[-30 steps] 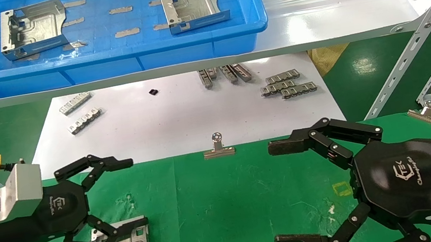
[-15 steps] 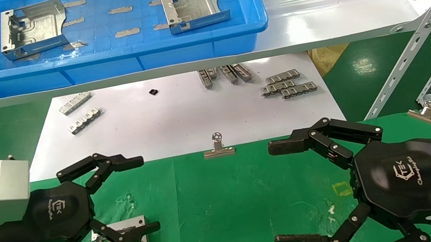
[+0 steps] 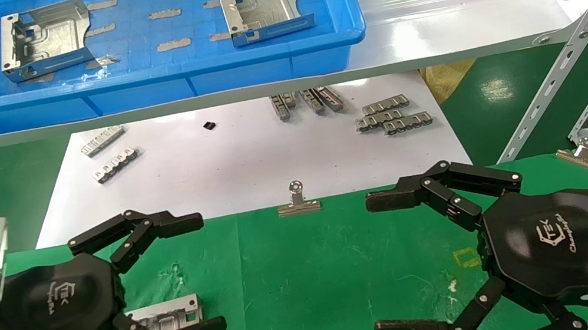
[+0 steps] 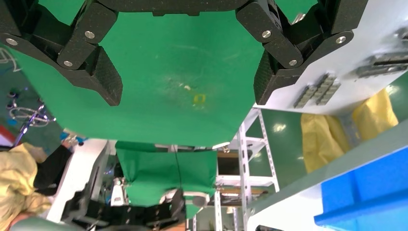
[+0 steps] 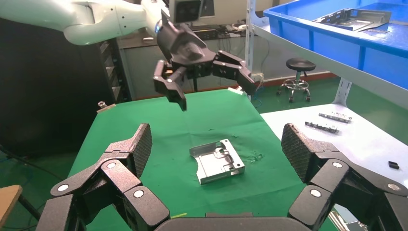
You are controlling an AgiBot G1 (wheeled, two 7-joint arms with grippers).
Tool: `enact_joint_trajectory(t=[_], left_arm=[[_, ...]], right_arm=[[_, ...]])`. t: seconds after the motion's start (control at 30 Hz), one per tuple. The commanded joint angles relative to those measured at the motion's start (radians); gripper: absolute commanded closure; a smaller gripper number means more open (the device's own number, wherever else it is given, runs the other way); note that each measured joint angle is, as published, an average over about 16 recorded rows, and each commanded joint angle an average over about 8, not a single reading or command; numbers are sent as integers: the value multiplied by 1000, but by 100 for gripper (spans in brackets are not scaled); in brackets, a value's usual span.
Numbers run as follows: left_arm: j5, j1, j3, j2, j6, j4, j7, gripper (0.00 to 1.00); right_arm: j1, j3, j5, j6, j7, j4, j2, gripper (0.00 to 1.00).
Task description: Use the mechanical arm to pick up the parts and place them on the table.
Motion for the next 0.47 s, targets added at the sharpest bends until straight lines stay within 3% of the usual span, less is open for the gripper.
enact_joint_trajectory(t=[0.03,0.47], left_arm=[[-1,18,-26,-5,-4,-32,-28,0],[-8,112,-161,-33,-22,-203,-176,0]], right_arm=[[0,0,0,0,0,0,0,0],[0,0,0,0,0,0,0,0]])
